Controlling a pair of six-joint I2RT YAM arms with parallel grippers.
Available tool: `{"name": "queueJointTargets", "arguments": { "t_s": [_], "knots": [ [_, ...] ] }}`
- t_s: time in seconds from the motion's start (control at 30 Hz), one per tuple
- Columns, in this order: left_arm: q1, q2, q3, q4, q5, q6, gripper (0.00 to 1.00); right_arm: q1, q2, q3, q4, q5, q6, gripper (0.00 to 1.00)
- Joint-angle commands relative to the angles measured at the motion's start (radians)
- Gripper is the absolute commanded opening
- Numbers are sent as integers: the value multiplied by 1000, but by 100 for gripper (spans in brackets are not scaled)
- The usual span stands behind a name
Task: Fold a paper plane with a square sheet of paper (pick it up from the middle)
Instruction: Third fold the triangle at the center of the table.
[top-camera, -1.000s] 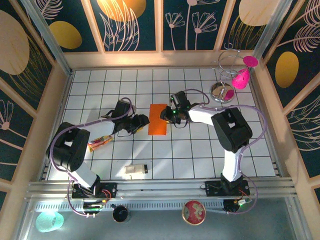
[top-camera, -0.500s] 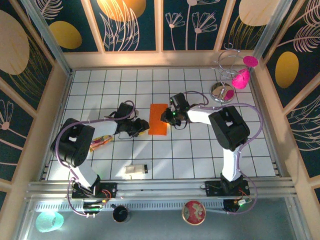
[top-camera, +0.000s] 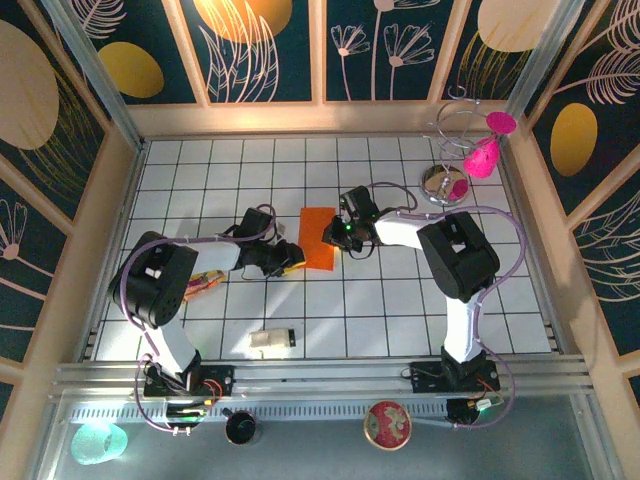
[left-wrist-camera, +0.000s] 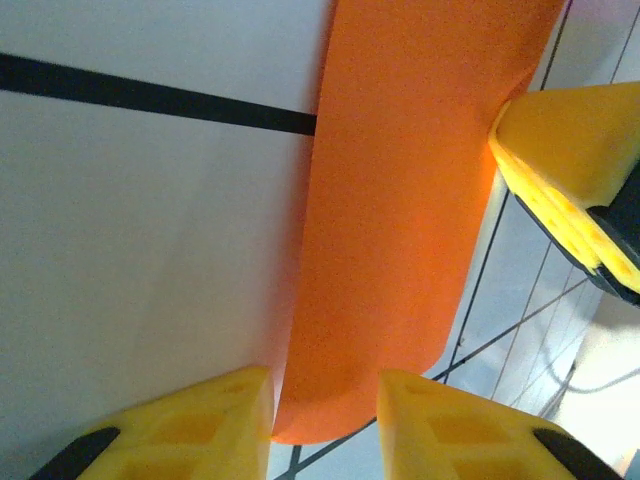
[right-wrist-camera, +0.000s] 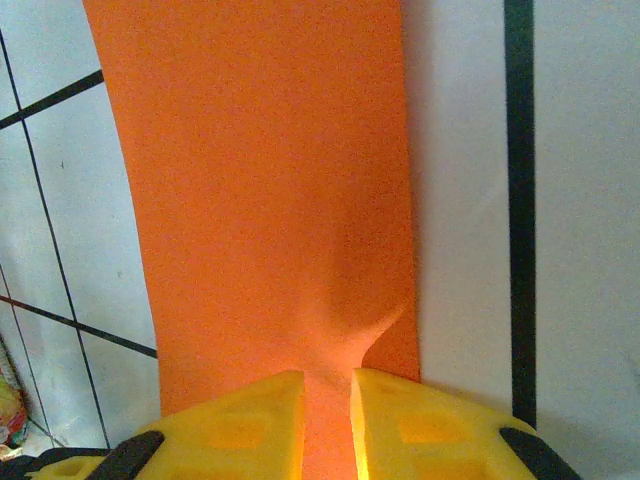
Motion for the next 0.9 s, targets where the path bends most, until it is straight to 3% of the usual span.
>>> {"name": "queueJointTargets", "arguments": {
  "t_s": [0.0, 0.4, 0.87],
  "knots": [
    [-4, 16, 26, 63, 53, -32, 32, 3, 21, -15, -46, 42, -23, 21],
    [41, 85, 80, 132, 104, -34, 36, 4, 5, -28, -10, 39, -21, 21],
    [92, 189, 200, 104, 168, 6, 27, 1, -9, -47, 53, 15, -11, 23]
  ]
}}
